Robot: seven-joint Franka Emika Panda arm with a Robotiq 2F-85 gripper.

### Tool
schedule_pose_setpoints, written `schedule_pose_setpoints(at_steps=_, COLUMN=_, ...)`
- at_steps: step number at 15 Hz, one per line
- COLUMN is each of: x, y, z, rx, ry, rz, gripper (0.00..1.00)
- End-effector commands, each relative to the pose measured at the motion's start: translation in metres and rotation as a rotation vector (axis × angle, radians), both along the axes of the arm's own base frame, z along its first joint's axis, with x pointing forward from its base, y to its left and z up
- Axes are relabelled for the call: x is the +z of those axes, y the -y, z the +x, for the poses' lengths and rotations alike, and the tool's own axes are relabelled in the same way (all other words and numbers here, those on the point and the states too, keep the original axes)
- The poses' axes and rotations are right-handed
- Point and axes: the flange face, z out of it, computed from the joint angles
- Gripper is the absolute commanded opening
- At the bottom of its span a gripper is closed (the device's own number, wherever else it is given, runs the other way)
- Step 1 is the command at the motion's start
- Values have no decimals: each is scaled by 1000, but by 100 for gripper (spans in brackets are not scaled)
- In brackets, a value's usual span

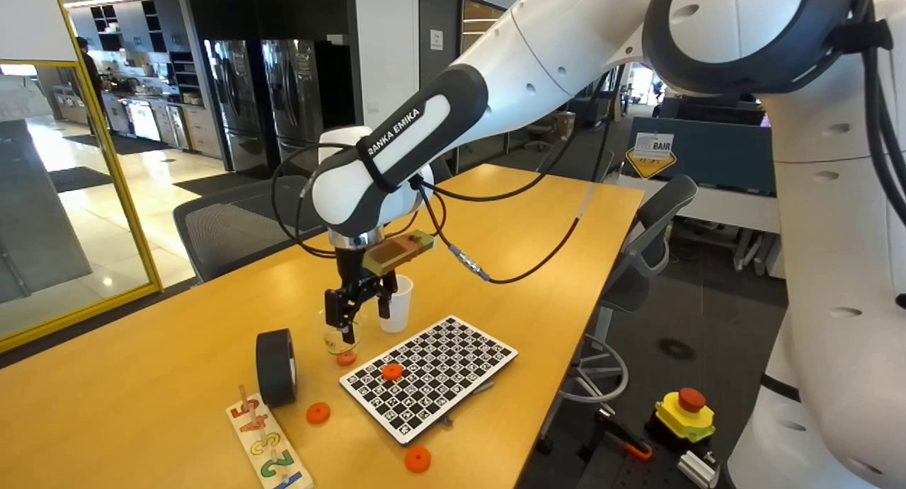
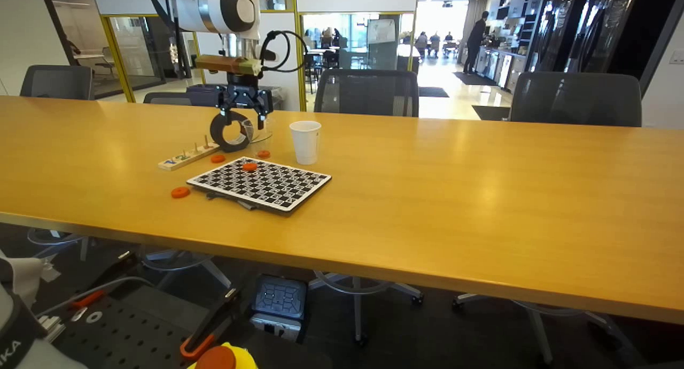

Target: Put the blue disc in the white cup and the orange discs in the clear cup

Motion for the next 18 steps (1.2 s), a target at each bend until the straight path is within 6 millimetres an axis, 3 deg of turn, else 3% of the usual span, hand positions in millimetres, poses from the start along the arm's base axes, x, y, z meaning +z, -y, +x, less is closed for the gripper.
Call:
schedule_pose_setpoints(at_steps=1, x=-4, y=11, z=-27, rx=-48, ry=34, rz=-23, gripper=100)
schedule_pose_setpoints(at_steps=10, x=-49, y=34, z=-32, rx=-145, ry=72, rz=-13, gripper=100)
schedule_pose_setpoints(at_steps=18, x=-75, y=34, z=-27, rx=-180, ry=80, rz=-5, gripper=100)
